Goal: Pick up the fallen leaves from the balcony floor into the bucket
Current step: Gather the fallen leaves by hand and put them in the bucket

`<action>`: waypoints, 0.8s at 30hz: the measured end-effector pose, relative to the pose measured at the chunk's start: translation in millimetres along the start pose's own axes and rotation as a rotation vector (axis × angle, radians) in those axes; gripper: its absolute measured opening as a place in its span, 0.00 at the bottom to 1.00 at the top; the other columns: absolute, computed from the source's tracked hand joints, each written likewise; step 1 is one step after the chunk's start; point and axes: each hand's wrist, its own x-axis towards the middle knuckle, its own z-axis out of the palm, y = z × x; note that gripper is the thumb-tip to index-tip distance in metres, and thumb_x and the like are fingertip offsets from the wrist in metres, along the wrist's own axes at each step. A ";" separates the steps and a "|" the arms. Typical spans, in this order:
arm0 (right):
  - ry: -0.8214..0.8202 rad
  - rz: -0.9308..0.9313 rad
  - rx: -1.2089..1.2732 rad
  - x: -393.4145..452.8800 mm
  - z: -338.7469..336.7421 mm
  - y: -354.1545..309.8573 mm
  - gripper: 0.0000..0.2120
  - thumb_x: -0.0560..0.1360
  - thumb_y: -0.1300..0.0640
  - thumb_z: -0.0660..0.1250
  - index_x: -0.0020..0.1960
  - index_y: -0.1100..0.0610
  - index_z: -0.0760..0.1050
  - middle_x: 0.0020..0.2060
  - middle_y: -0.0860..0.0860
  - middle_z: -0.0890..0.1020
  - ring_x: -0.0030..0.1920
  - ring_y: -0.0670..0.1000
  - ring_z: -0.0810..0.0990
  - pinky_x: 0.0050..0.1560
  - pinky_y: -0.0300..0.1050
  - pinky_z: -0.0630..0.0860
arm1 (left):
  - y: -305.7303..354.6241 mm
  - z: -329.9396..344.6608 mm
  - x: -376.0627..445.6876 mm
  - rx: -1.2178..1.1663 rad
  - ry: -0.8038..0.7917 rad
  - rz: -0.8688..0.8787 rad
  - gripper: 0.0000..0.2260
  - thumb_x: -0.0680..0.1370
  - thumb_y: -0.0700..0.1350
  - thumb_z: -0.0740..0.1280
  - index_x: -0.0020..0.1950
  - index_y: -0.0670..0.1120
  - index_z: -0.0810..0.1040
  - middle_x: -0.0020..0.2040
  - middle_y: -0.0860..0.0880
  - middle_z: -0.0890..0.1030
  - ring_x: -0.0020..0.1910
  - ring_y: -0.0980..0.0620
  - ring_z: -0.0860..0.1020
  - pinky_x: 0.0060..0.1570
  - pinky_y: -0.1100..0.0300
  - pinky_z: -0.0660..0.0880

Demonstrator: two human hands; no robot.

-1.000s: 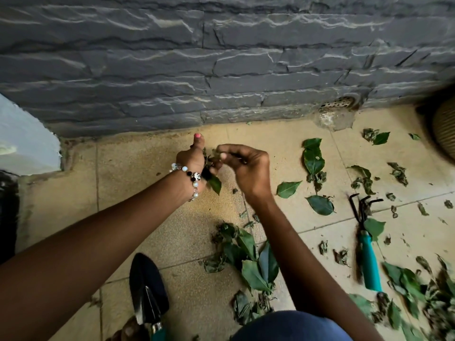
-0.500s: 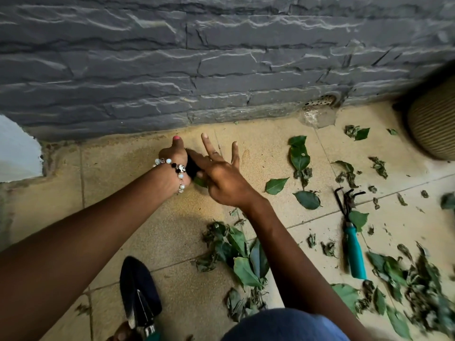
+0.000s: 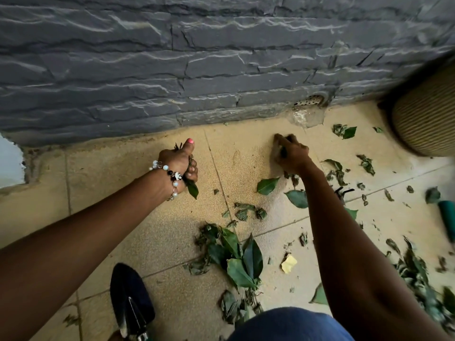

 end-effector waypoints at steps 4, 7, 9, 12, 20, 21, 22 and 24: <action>0.207 -0.064 -0.082 -8.2 -0.9 -1.0 0.17 0.80 0.61 0.60 0.68 0.54 0.73 0.62 0.59 0.78 0.57 0.62 0.79 0.59 0.50 0.75 | -4.5 6.3 -3.5 -0.024 -0.049 -0.019 0.15 0.81 0.48 0.65 0.38 0.40 0.70 0.25 0.48 0.67 0.16 0.56 0.63 0.20 0.71 0.60; 0.368 -0.031 -0.058 -22.0 6.1 -2.0 0.12 0.79 0.63 0.61 0.58 0.59 0.81 0.52 0.60 0.83 0.48 0.59 0.82 0.50 0.48 0.78 | -5.9 12.1 -9.3 -0.031 -0.075 -0.031 0.13 0.81 0.44 0.64 0.41 0.38 0.73 0.29 0.46 0.68 0.18 0.55 0.66 0.20 0.69 0.63; 0.449 0.008 0.089 -32.3 9.8 -10.5 0.11 0.78 0.62 0.63 0.55 0.59 0.82 0.51 0.58 0.84 0.48 0.57 0.82 0.47 0.45 0.77 | -7.6 15.1 -11.5 -0.032 -0.092 -0.033 0.11 0.81 0.41 0.64 0.40 0.37 0.73 0.31 0.44 0.71 0.18 0.54 0.69 0.20 0.68 0.66; 0.561 0.082 0.464 -53.5 9.0 -41.0 0.09 0.75 0.62 0.69 0.54 0.56 0.83 0.49 0.53 0.85 0.46 0.50 0.83 0.48 0.40 0.79 | -12.3 19.4 -18.3 0.009 -0.084 -0.016 0.11 0.81 0.38 0.63 0.40 0.36 0.72 0.34 0.40 0.74 0.18 0.53 0.73 0.19 0.66 0.71; 0.212 -0.140 1.083 -111.4 13.4 -131.2 0.08 0.70 0.65 0.74 0.46 0.57 0.78 0.43 0.50 0.84 0.42 0.46 0.83 0.44 0.39 0.81 | -15.6 41.3 -22.8 0.123 0.081 0.039 0.09 0.80 0.40 0.66 0.55 0.35 0.74 0.45 0.40 0.79 0.37 0.45 0.79 0.29 0.54 0.80; 0.246 -0.183 0.998 -114.1 18.4 -135.5 0.07 0.70 0.65 0.74 0.47 0.58 0.80 0.43 0.50 0.84 0.42 0.45 0.82 0.45 0.36 0.79 | -14.2 41.7 -20.8 0.129 0.108 0.050 0.07 0.80 0.40 0.65 0.54 0.37 0.75 0.42 0.42 0.79 0.34 0.48 0.78 0.26 0.59 0.77; 0.275 -0.221 0.936 -116.8 21.9 -137.6 0.07 0.71 0.65 0.74 0.48 0.58 0.82 0.44 0.50 0.85 0.44 0.45 0.82 0.47 0.33 0.78 | -12.3 41.2 -19.9 0.124 0.133 0.041 0.06 0.81 0.40 0.65 0.54 0.38 0.76 0.41 0.43 0.78 0.34 0.49 0.77 0.28 0.60 0.76; 0.306 -0.324 0.808 -121.2 25.0 -136.4 0.10 0.72 0.66 0.71 0.51 0.59 0.83 0.47 0.53 0.85 0.46 0.47 0.81 0.50 0.36 0.76 | -12.6 38.3 -13.0 0.131 0.163 0.005 0.12 0.80 0.48 0.65 0.52 0.39 0.76 0.47 0.42 0.80 0.41 0.44 0.80 0.41 0.55 0.78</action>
